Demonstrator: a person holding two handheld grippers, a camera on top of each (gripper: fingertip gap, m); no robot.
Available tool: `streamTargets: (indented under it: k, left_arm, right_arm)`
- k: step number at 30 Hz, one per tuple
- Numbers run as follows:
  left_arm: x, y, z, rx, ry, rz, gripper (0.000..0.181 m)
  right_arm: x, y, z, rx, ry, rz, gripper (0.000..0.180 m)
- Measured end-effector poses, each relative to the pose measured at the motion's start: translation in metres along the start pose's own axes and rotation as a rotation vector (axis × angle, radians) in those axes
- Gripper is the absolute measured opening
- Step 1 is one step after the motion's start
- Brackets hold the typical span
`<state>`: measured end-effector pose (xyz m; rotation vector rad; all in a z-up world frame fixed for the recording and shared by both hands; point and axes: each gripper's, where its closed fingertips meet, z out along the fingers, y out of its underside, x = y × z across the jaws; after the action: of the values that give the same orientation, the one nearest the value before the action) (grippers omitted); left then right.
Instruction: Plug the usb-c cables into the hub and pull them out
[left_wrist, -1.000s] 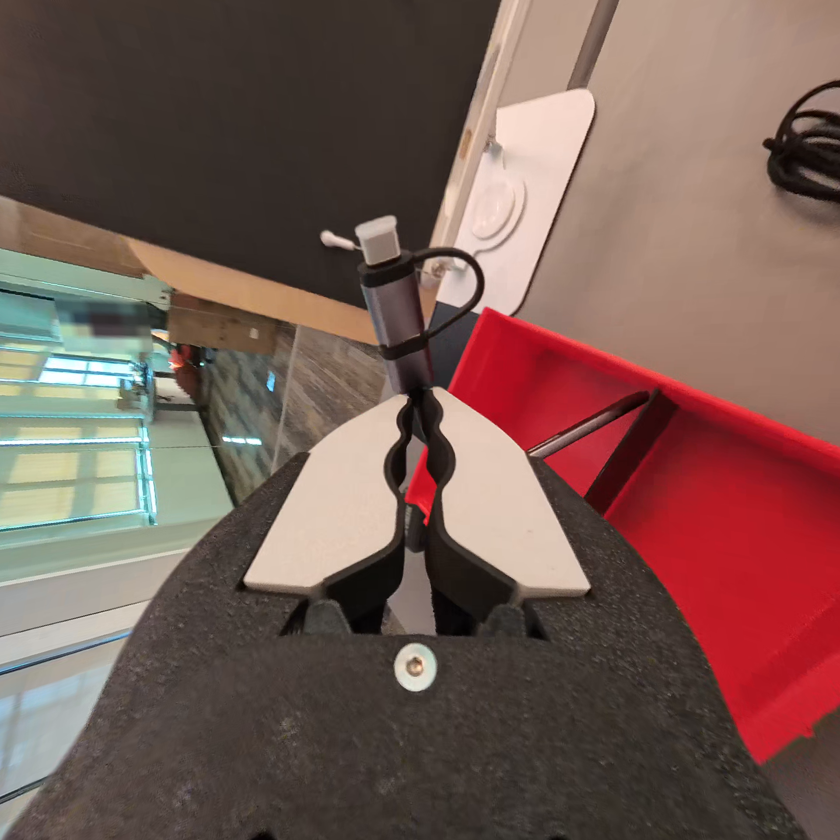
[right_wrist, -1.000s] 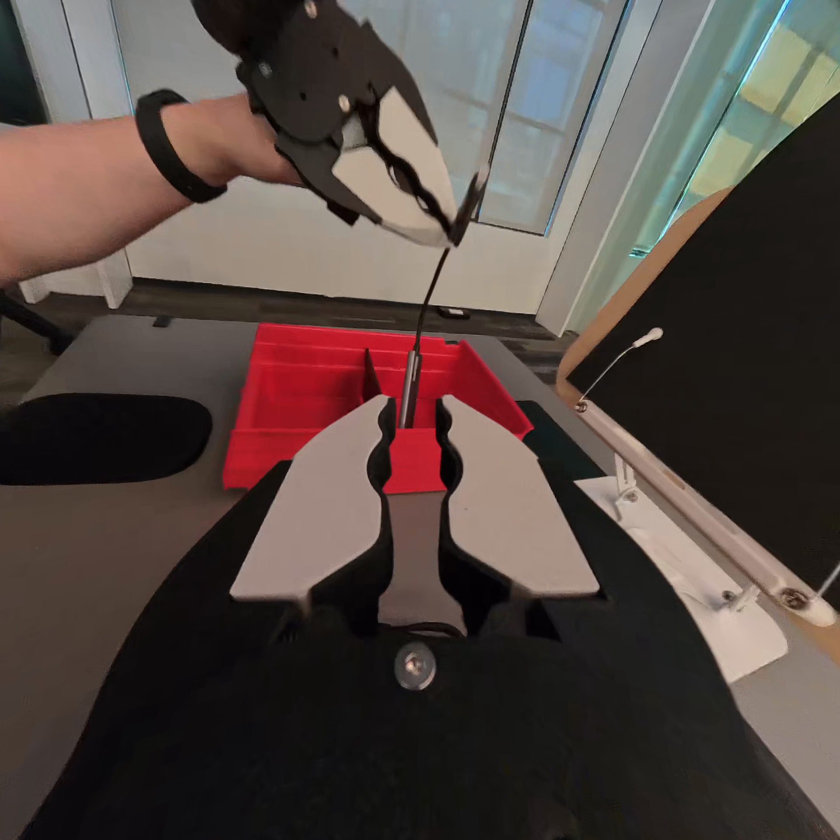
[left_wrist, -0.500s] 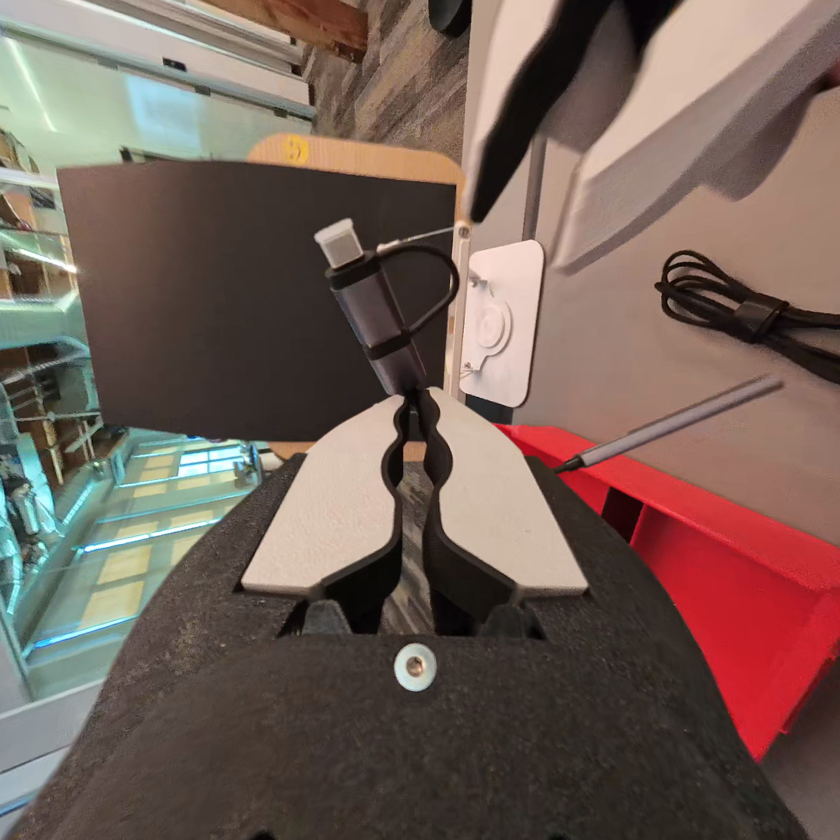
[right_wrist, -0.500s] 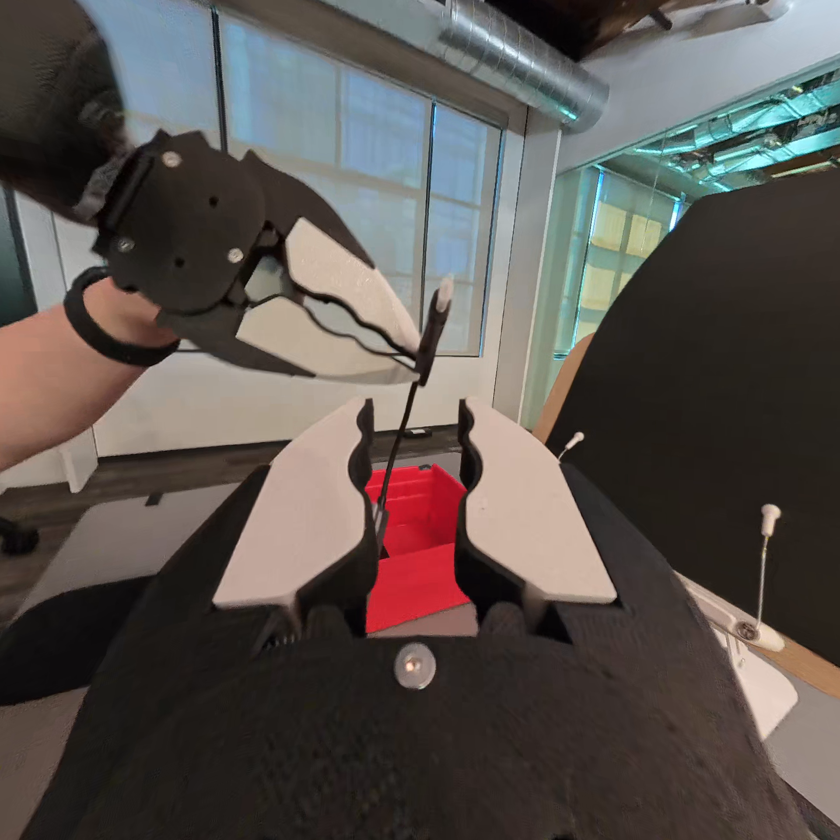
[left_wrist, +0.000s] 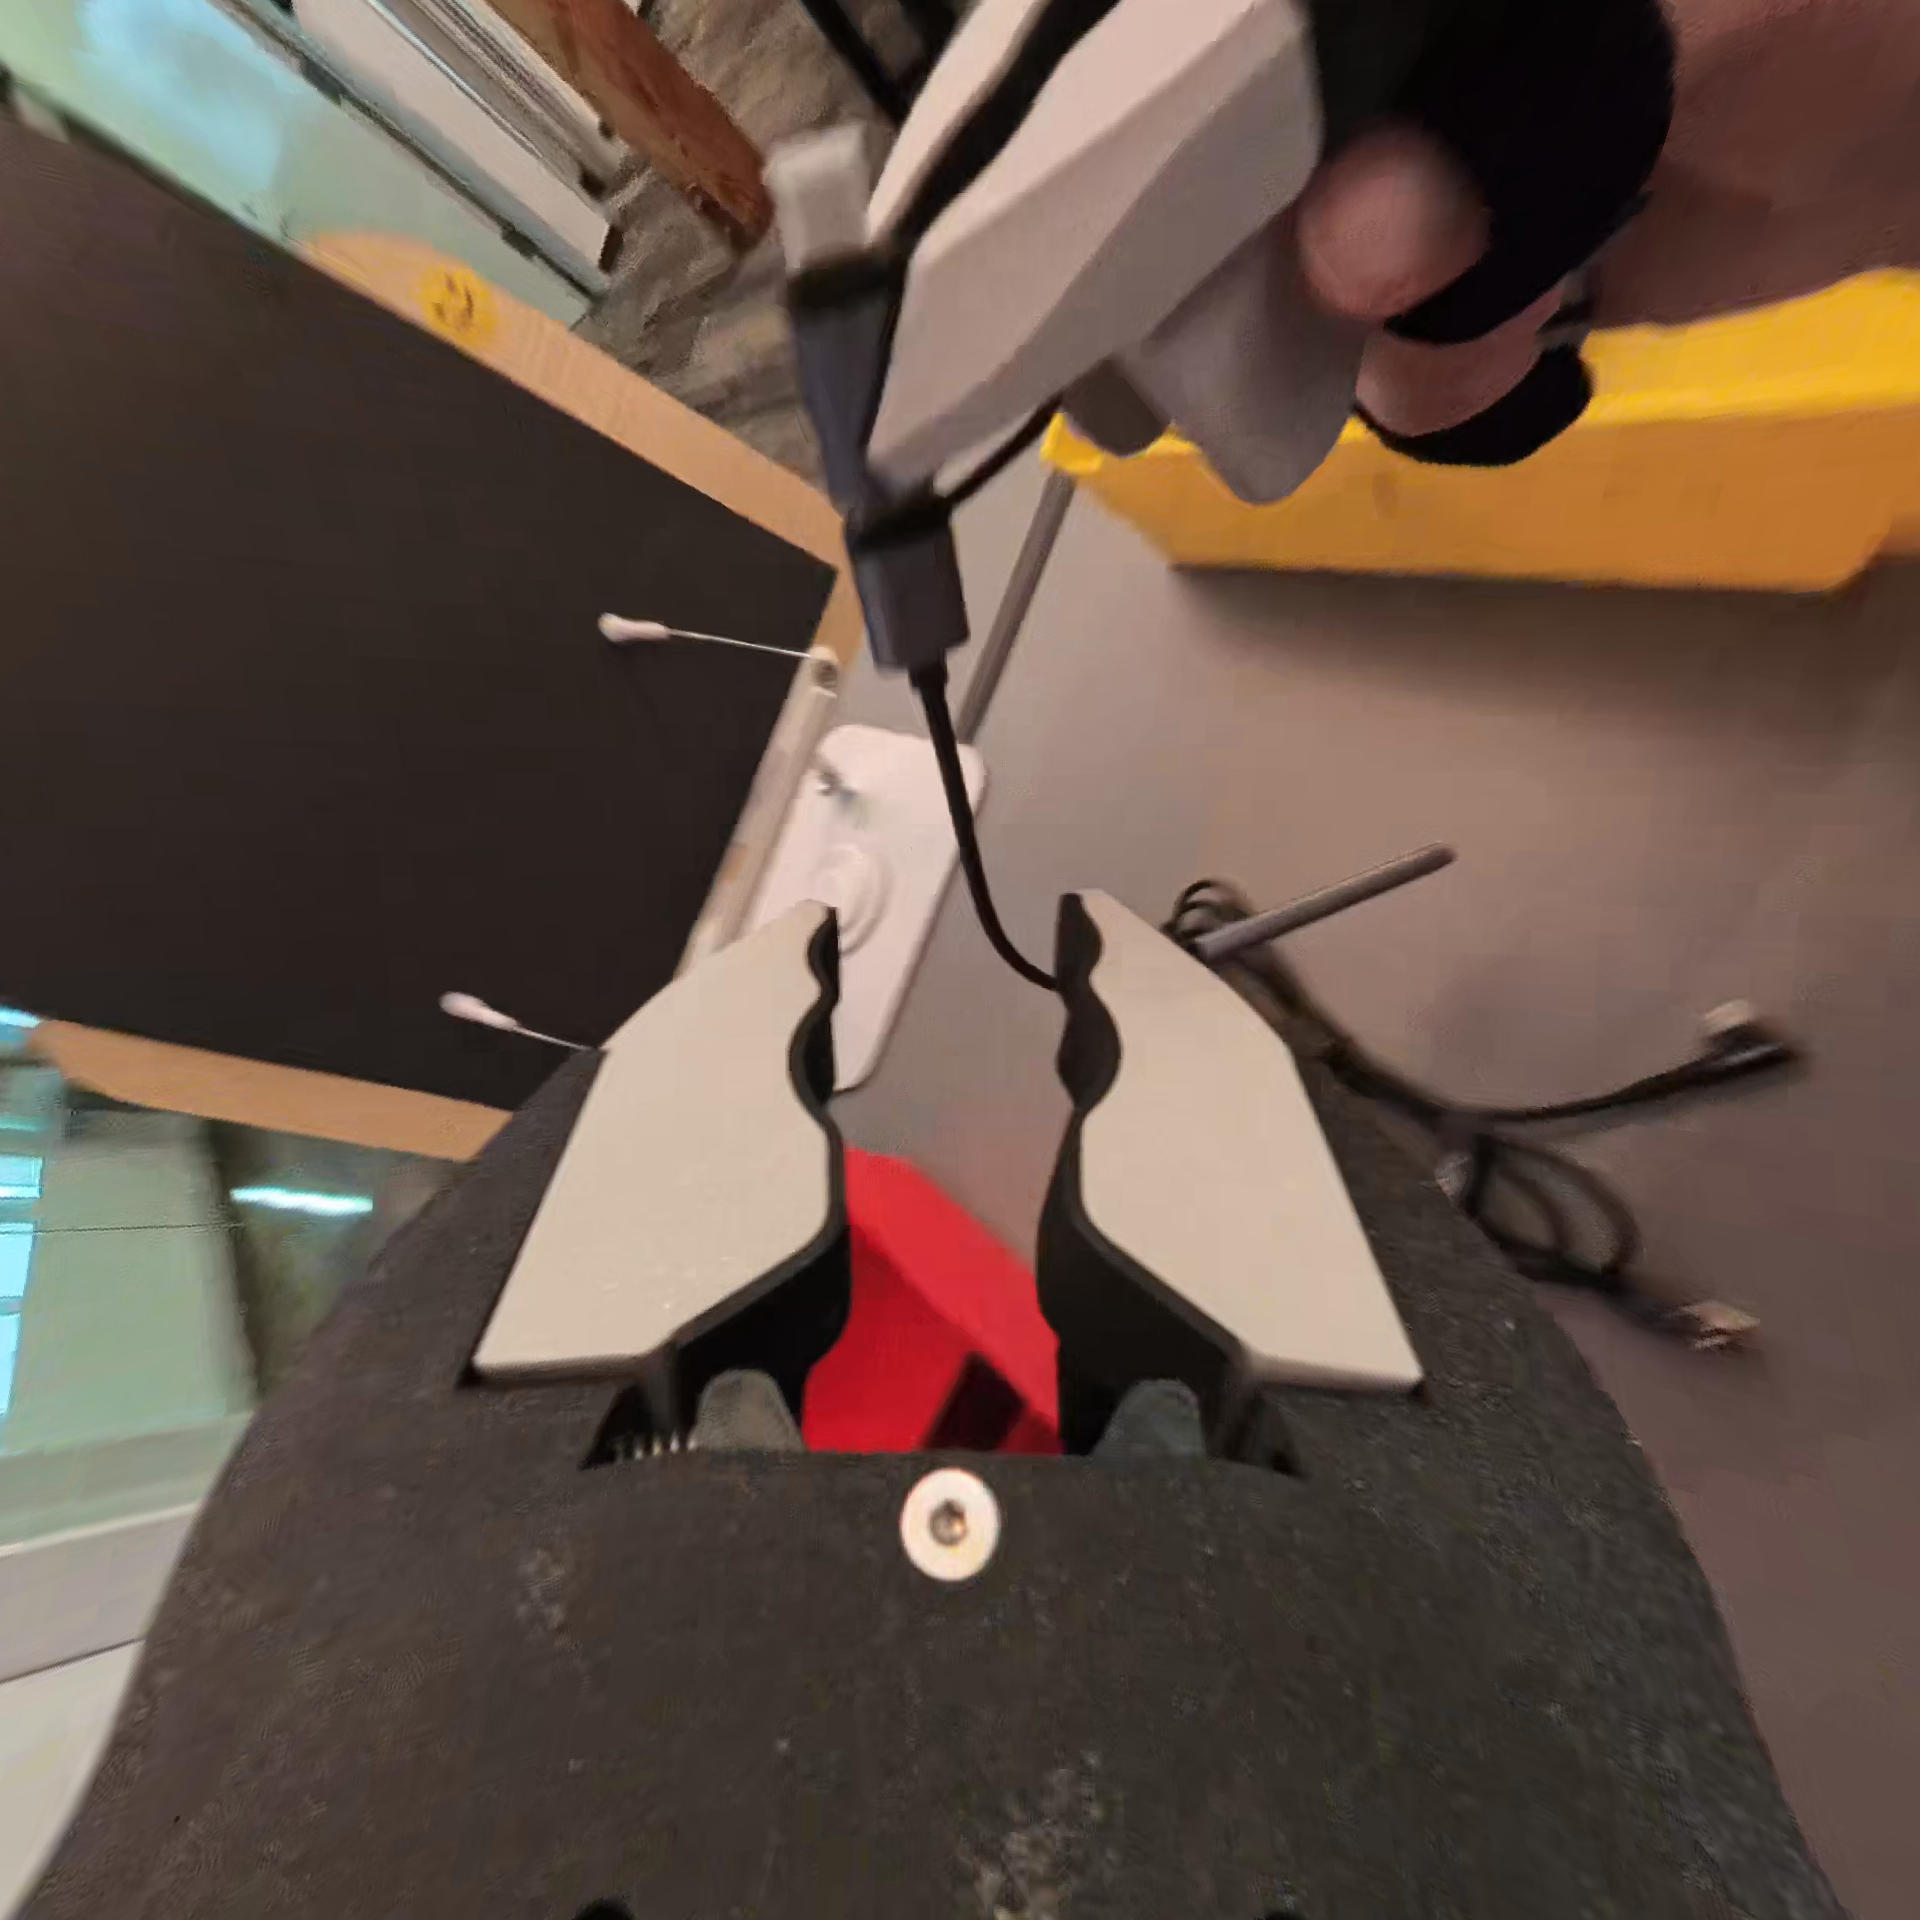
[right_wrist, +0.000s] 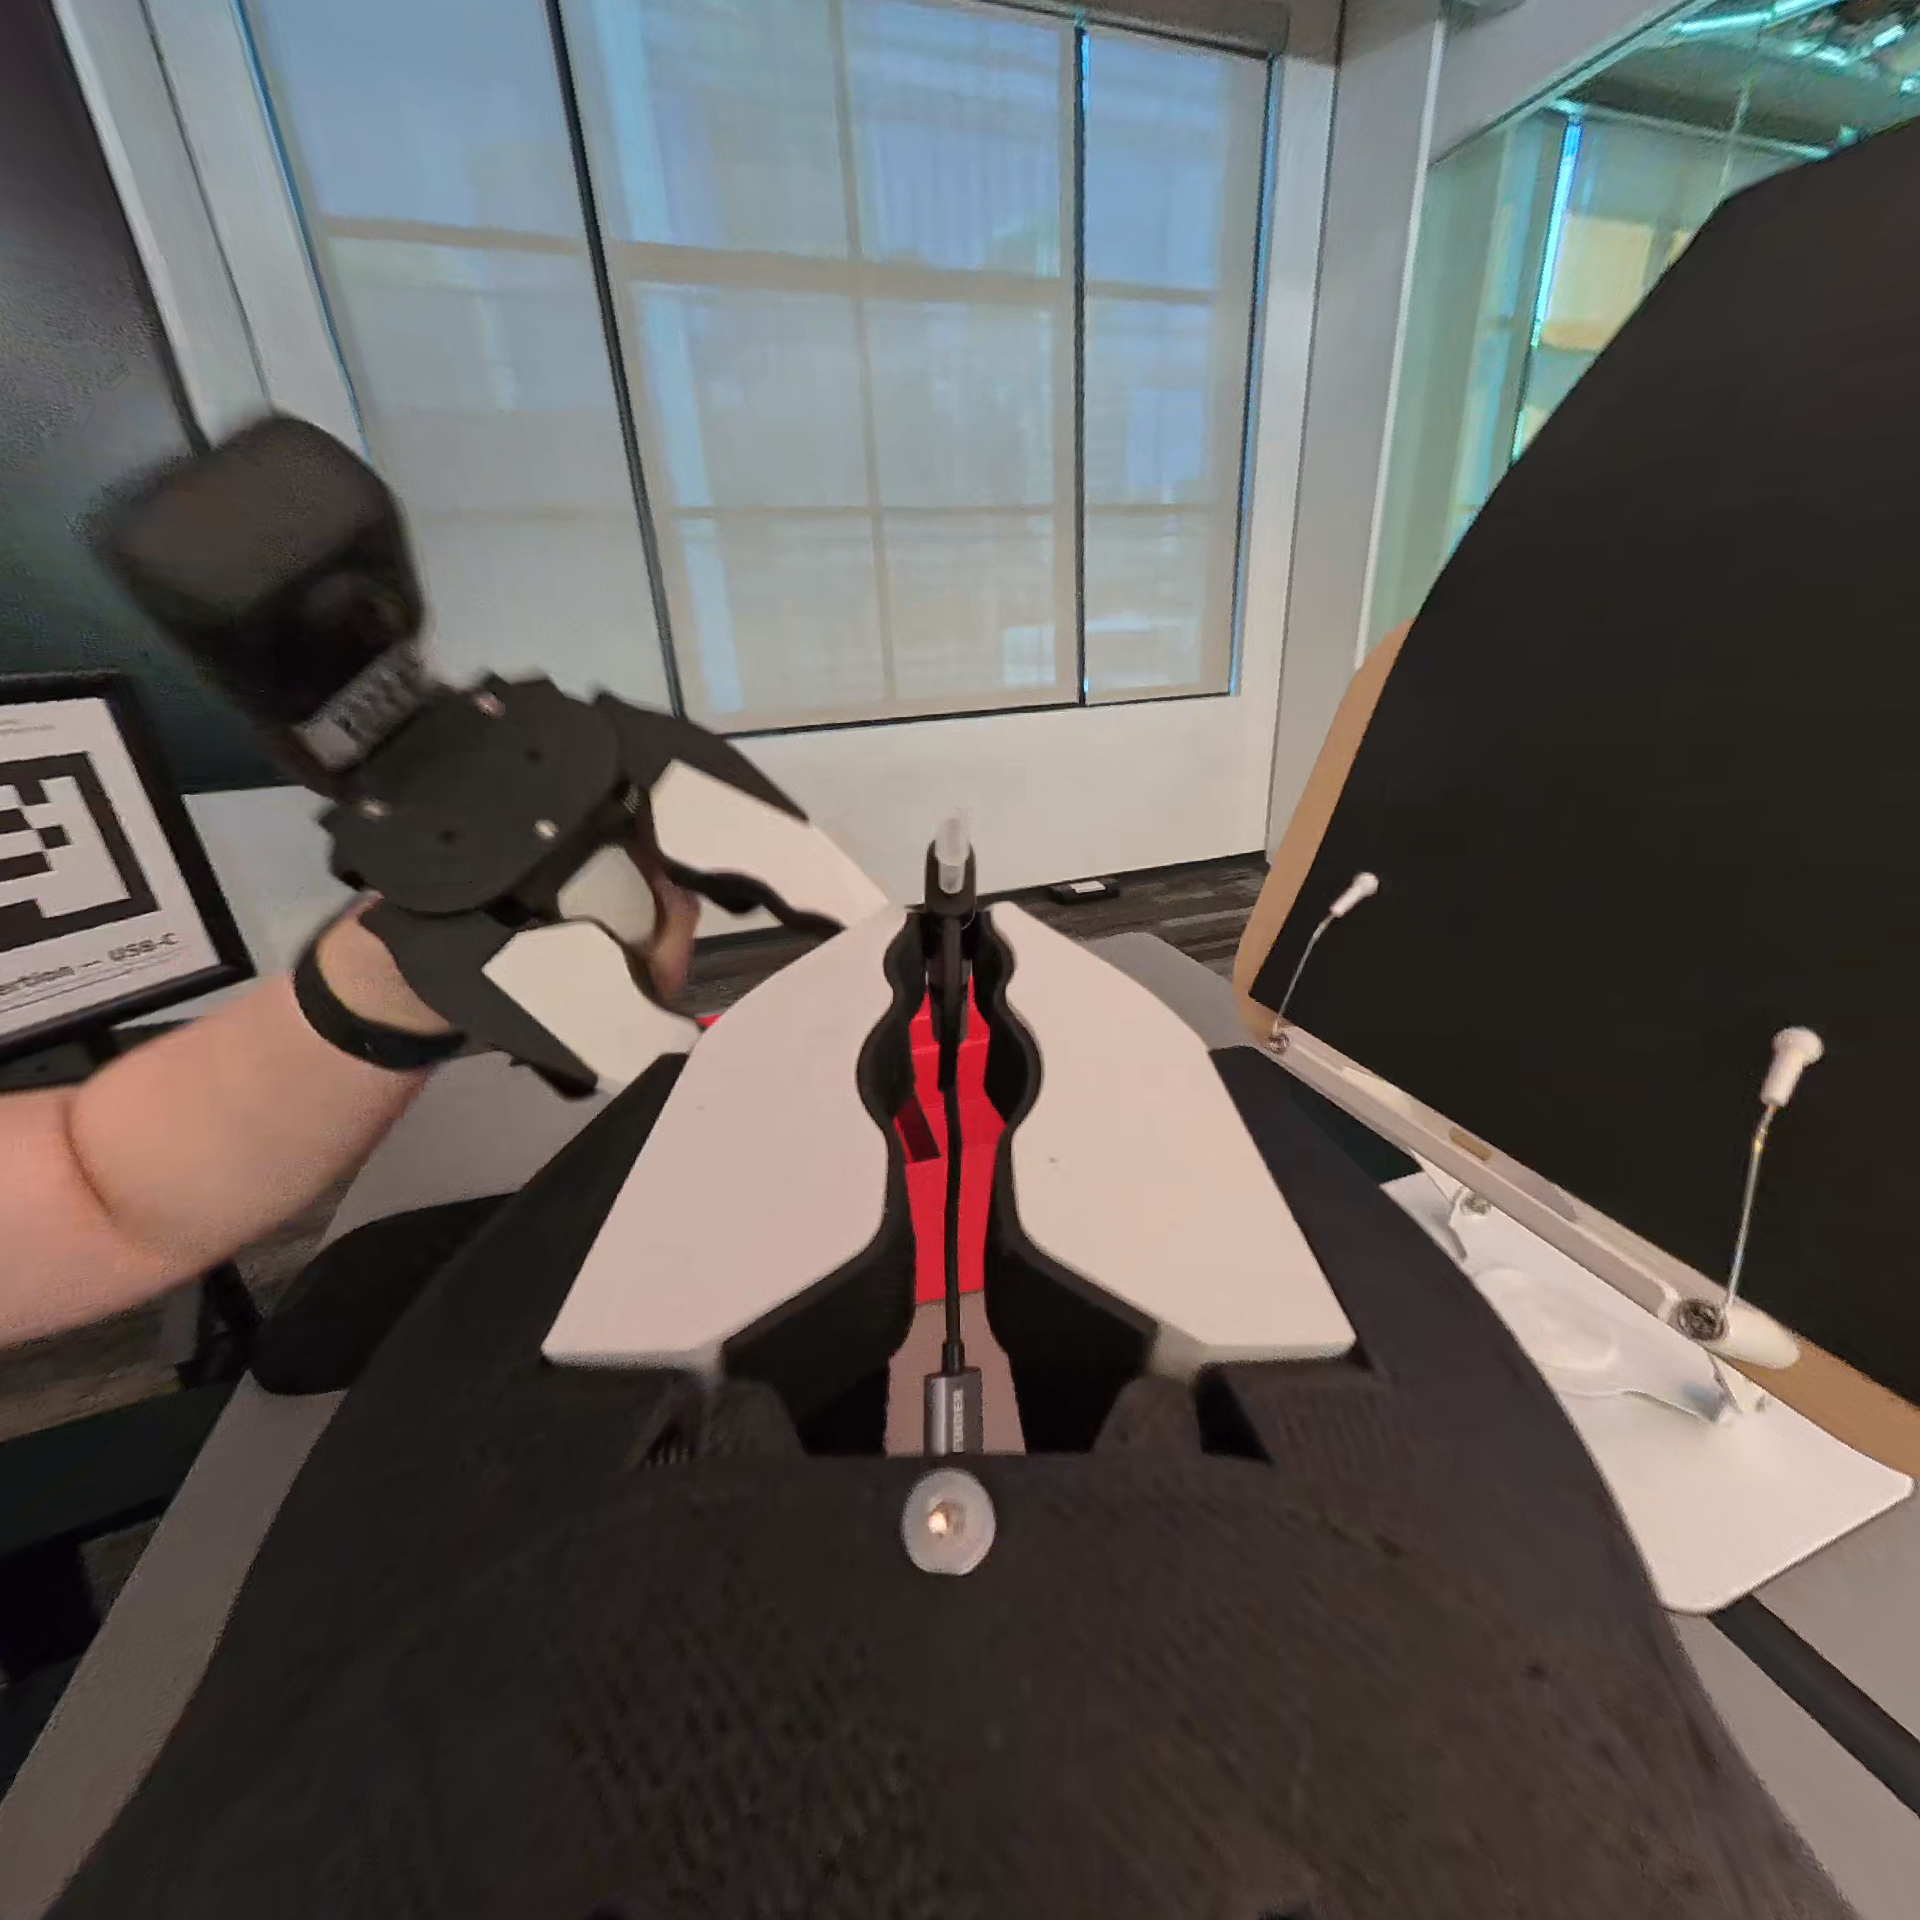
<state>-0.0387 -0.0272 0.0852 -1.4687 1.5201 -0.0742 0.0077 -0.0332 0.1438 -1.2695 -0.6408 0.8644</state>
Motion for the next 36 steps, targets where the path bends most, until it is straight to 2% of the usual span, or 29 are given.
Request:
streamTargets:
  k: [3, 8, 11, 13, 14, 15, 16, 21, 24, 29, 31, 33, 36]
  left_arm:
    - [0.032, 0.010, -0.004, 0.252, 0.194, -0.224, 0.070]
    - [0.054, 0.023, 0.013, 0.492, 0.311, -0.466, 0.067]
    - [0.077, 0.008, 0.015, 0.616, 0.524, -0.538, 0.066]
    - [0.091, -0.003, 0.015, 0.651, 0.651, -0.536, 0.053]
    - [0.096, -0.006, 0.017, 0.647, 0.680, -0.520, 0.042]
    - [0.100, -0.010, 0.017, 0.653, 0.716, -0.501, 0.018]
    - [0.102, -0.015, 0.015, 0.670, 0.748, -0.502, 0.013]
    - [0.083, -0.026, 0.017, 0.684, 0.698, -0.570, 0.009]
    - [0.067, -0.028, 0.020, 0.670, 0.680, -0.674, 0.009]
    - [0.011, -0.026, 0.015, 0.710, 0.585, -0.958, 0.008]
    - [-0.013, -0.021, 0.010, 0.746, 0.529, -1.072, 0.009]
    - [-0.026, -0.013, 0.011, 0.738, 0.479, -1.140, 0.008]
    - [-0.040, 0.003, 0.015, 0.726, 0.407, -1.228, 0.008]
  right_arm:
    - [-0.011, -0.012, -0.005, 0.009, -0.034, -0.039, 0.010]
    - [-0.032, -0.040, -0.020, 0.080, -0.089, -0.076, 0.010]
    - [-0.037, -0.050, -0.029, 0.115, -0.138, -0.041, 0.009]
    - [-0.029, -0.054, -0.034, 0.139, -0.131, -0.010, 0.010]
    - [-0.021, -0.054, -0.037, 0.143, -0.113, 0.003, 0.010]
    - [-0.011, -0.053, -0.039, 0.144, -0.085, 0.013, 0.010]
    - [-0.001, -0.052, -0.042, 0.146, -0.062, 0.031, 0.010]
    - [0.037, -0.045, -0.050, 0.196, -0.006, 0.155, 0.011]
    - [0.057, -0.034, -0.049, 0.178, 0.093, 0.141, 0.019]
    - [0.090, -0.002, -0.046, -0.080, 0.400, -0.191, 0.050]
    - [0.086, 0.003, -0.040, -0.156, 0.441, -0.382, 0.053]
    - [0.066, 0.002, -0.026, -0.149, 0.422, -0.566, 0.055]
    - [0.017, 0.016, 0.002, -0.116, 0.235, -0.693, 0.048]
